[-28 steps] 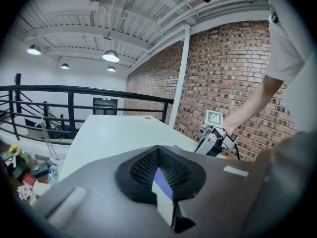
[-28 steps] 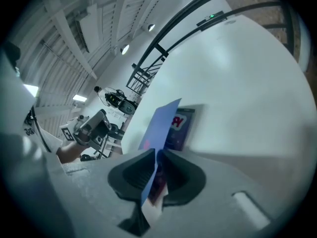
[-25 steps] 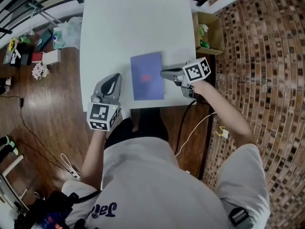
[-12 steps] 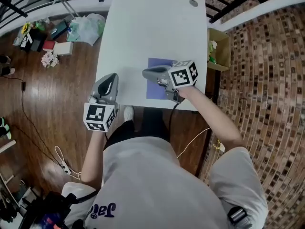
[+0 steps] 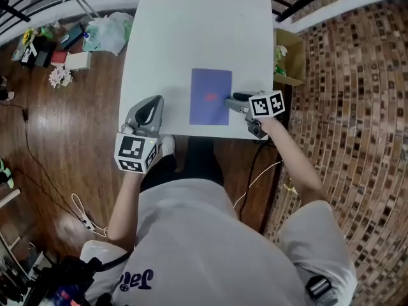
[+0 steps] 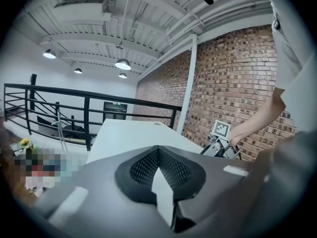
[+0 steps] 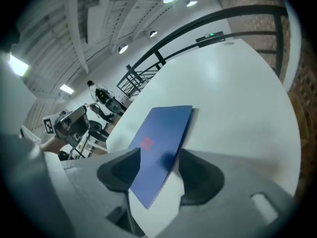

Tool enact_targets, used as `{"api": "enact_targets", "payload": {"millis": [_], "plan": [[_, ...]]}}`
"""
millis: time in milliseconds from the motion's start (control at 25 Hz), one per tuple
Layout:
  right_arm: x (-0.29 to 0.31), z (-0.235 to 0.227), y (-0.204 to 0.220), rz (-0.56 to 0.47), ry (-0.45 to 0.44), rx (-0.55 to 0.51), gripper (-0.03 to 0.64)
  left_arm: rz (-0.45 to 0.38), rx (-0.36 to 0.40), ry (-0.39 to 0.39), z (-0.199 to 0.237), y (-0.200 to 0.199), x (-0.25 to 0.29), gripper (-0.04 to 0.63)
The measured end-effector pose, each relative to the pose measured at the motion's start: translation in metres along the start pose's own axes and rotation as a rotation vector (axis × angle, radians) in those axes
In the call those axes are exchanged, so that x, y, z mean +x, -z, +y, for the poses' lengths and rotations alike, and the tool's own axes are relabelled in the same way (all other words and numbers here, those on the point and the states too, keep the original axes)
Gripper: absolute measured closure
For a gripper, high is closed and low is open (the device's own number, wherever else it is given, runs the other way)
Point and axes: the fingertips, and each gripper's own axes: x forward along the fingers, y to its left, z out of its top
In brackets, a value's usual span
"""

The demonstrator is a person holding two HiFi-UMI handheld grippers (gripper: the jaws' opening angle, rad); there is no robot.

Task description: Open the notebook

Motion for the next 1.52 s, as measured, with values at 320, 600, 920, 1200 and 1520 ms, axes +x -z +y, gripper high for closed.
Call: {"api": "enact_targets", "payload": {"millis": [320, 600, 920, 1200, 1520], "plan": [[-0.003, 0.005, -0.006, -0.128, -0.091, 0.116, 0.391, 0.056, 0.038, 0.027, -0.027, 0.0, 0.008, 0.578], [-0.016, 0.032, -0.026, -0.216, -0.258, 0.224, 0.419, 0.074, 0.039, 0.0, -0.023, 0.008, 0.005, 0.578], [-0.025, 0.142, -0.085, -0.323, -0.526, 0.122, 0.466, 0.033, 0.012, -0.061, -0.003, 0.0, -0.015, 0.578], [0.066, 0.218, -0.109, -0.254, -0.554, 0.029, 0.466, 0.005, -0.032, -0.16, 0.032, 0.002, -0.048, 0.578], [0.167, 0.181, -0.053, -0.005, -0.067, -0.152, 0.515, -0.012, -0.08, -0.212, 0.048, 0.019, -0.083, 0.578]]}}
